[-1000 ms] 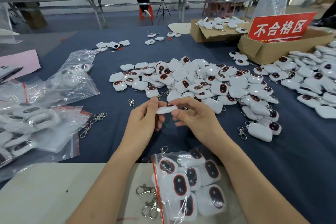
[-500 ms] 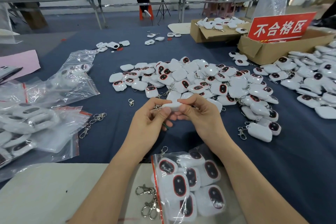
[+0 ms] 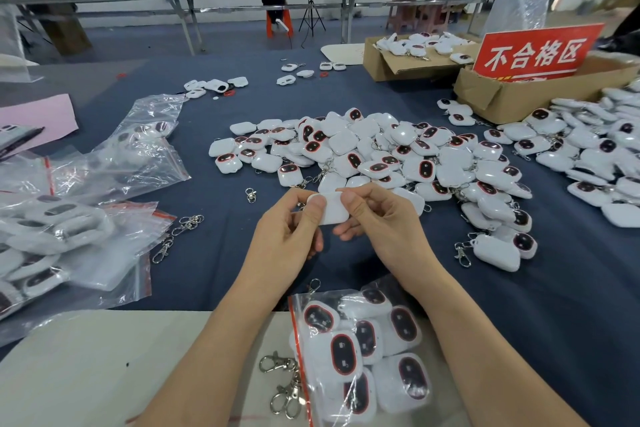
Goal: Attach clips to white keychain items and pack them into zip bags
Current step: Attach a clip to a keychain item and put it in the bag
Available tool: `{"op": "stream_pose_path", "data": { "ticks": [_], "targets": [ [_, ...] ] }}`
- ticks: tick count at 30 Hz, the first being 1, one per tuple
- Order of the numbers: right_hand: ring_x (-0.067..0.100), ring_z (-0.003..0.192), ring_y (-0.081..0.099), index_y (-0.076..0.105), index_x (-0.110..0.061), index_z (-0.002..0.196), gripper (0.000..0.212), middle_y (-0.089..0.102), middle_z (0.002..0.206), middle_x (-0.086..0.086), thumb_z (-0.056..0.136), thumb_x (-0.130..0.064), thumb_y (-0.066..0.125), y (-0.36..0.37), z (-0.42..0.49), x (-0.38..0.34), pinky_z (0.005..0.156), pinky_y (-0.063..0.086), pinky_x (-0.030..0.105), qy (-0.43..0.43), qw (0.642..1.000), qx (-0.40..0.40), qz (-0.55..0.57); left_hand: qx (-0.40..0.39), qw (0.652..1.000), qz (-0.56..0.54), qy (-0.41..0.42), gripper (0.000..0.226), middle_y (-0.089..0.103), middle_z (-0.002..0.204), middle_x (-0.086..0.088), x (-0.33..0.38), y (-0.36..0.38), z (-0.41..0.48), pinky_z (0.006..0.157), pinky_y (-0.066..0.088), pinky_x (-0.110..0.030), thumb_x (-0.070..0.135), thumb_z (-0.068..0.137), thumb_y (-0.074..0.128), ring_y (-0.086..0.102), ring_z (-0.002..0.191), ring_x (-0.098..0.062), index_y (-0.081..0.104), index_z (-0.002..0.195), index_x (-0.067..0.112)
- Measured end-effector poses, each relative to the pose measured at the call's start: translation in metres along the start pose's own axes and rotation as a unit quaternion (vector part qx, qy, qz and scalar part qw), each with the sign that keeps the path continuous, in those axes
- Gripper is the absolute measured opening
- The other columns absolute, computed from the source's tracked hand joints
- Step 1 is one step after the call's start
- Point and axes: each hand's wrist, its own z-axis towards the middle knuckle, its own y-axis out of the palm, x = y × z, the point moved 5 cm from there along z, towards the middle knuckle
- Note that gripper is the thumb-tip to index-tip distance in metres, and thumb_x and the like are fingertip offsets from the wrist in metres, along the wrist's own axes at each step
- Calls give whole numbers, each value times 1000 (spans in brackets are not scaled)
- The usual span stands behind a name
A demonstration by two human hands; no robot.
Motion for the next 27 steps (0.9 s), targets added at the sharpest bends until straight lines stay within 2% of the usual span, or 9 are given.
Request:
{"op": "stream_pose_path", "data": {
  "ticks": [3,8,11,15,22,25,27],
  "targets": [
    [12,66,72,73,-18,97,8,76,77,3,96,-22,66,0,0,-1,62,56,18,4,1000,3,2,-2,1000,-18,11,10,60,59,0,2,2,-1,55,49,-21,28,104,56,54,53,-9,63,110,29],
    [14,77,72,78,-28,95,16,77,93,3,92,-14,71,3,-2,-3,72,56,19,17,999,-29,23,-7,999,-41,28,9,63,62,2,6,2,-2,57,49,-18,25,103,57,57,56,-8,64,110,25],
    [12,73,70,78,-31,92,19,77,93,-1,91,-12,72,1,-2,-4,73,56,20,15,999,-30,16,-26,998,-57,20,8,64,65,2,5,4,-3,60,51,-18,25,103,57,58,59,-8,62,109,23],
    [9,69,69,78,-32,88,24,77,92,-4,91,-9,72,1,-2,-6,73,56,19,10,999,-32,20,-39,996,-75,6,8,63,66,1,1,3,-2,60,50,-19,25,103,58,57,59,-10,62,107,29],
    [11,67,69,78,-28,84,23,76,88,-2,91,-7,71,1,-2,-5,70,56,19,13,999,-32,20,-44,997,-59,11,10,61,64,3,-3,1,0,60,50,-19,27,103,57,56,60,-8,63,107,33],
    [12,68,69,76,-22,88,16,75,86,-1,92,-8,70,1,-2,-4,69,56,19,14,999,-26,17,-41,998,-49,15,11,59,63,5,-2,2,1,59,49,-19,28,105,54,54,59,-8,63,109,32],
    [12,72,71,74,-18,97,10,76,87,0,92,-10,70,3,-1,-2,71,57,21,18,999,-26,17,-35,998,-41,12,15,55,61,5,-2,2,3,58,48,-21,31,106,50,51,57,-10,65,111,31]
  ]
}}
